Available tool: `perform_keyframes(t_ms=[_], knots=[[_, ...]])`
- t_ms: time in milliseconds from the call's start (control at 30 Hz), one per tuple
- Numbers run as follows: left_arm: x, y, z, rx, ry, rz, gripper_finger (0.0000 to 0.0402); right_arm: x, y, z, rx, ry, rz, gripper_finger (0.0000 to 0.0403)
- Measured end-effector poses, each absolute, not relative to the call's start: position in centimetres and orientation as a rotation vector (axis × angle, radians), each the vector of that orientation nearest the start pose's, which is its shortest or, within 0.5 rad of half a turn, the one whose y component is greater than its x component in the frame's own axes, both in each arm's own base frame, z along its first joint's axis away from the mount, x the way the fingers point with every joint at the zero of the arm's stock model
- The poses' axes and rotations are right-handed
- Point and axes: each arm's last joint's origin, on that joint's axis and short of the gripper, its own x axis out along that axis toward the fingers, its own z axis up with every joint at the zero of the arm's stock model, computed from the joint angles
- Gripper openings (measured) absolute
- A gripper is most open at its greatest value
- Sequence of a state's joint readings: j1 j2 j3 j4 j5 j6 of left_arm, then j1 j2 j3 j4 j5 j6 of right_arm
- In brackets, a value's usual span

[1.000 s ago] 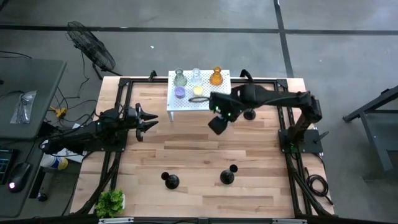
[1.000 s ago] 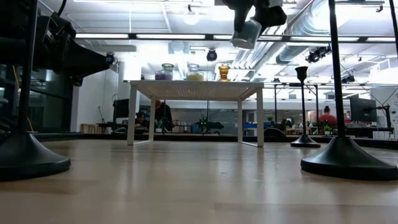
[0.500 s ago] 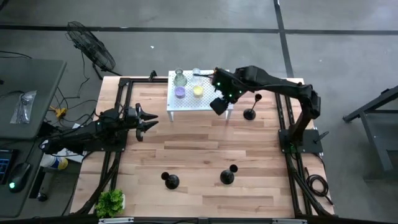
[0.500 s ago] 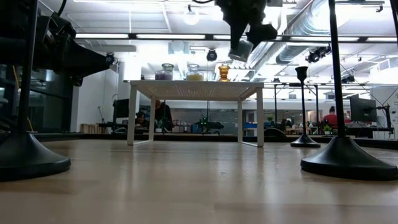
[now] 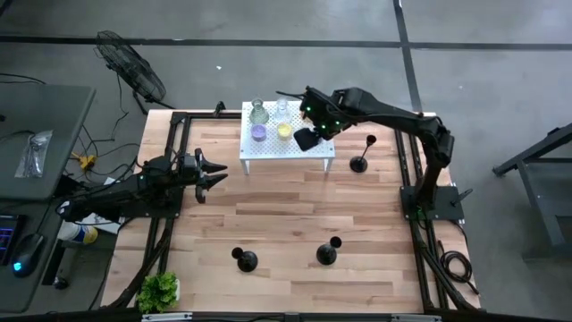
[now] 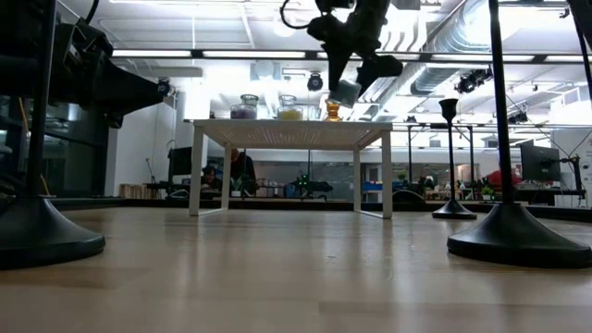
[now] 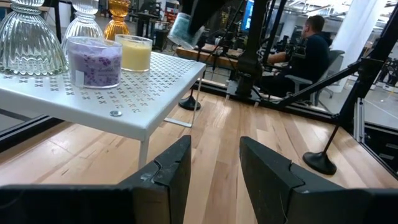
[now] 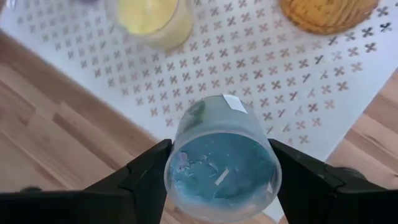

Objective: Pick & Place candle stick holders
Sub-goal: Put the blue scented candle on the shelf aligned with the other scented candles

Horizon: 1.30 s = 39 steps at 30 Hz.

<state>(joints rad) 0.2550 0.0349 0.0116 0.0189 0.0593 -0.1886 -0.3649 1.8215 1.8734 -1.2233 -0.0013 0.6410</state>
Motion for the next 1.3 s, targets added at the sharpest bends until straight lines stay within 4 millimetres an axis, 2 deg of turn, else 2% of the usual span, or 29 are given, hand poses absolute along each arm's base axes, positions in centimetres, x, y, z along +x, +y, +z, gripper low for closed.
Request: perform_keyframes(t_ms=[133,333,567,1300], knots=[[9.6,2.3,16.7,-0.189,-0.014,0.195,0.0134,34.5,-13.8,34.3,0.818,0.988,-0.721,0.0238],[9.6,2.3,16.7,-0.188,-0.014,0.195,0.0134,35.1,-15.2,33.2,0.877,0.987,-0.783,0.0238],[9.6,2.3,16.7,-0.189,-0.014,0.195,0.0134,35.0,-16.2,32.6,0.902,0.974,-0.889,0.0238],[9.6,2.3,16.7,-0.189,-0.014,0.194,0.0134,35.3,-17.2,31.7,0.92,0.939,-0.975,0.0238]])
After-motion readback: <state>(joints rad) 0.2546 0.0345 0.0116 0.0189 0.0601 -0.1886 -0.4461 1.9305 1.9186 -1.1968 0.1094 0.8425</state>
